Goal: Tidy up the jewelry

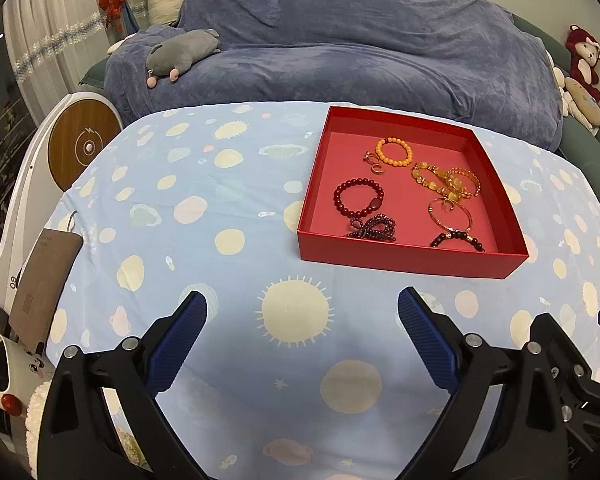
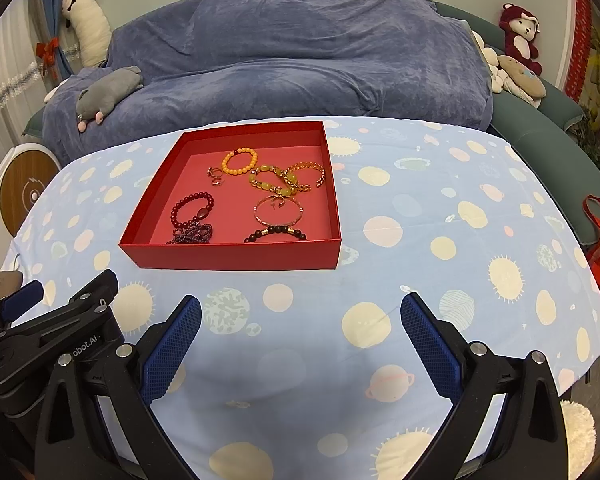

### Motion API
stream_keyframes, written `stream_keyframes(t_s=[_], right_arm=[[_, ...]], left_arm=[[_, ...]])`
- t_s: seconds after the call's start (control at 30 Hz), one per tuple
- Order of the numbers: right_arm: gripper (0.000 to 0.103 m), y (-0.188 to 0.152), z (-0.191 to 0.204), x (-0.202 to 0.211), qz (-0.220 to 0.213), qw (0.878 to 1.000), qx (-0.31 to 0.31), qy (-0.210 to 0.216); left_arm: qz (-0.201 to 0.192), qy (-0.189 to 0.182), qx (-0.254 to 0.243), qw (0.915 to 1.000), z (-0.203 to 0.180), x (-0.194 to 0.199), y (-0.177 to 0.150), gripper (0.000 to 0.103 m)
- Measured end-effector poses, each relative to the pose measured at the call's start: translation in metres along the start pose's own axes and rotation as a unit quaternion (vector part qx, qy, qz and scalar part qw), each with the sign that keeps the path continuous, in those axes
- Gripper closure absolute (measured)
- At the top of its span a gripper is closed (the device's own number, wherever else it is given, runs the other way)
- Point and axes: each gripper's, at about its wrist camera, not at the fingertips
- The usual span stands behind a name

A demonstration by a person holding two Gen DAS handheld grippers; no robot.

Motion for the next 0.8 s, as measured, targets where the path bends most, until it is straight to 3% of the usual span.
stream_keyframes(t_s=[0.8], right_arm=[[0.007, 0.0006, 0.0006, 0.0003, 0.000, 1.000, 0.001, -0.001]], left_arm=[[-0.008, 0.004, -0.011, 0.9999, -0.0029, -0.0012, 0.0054, 0.012]])
Point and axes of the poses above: each gripper's, at about its wrist camera, not at the fingertips, and x roughly against the way its jaws point, z to its left, y to its top
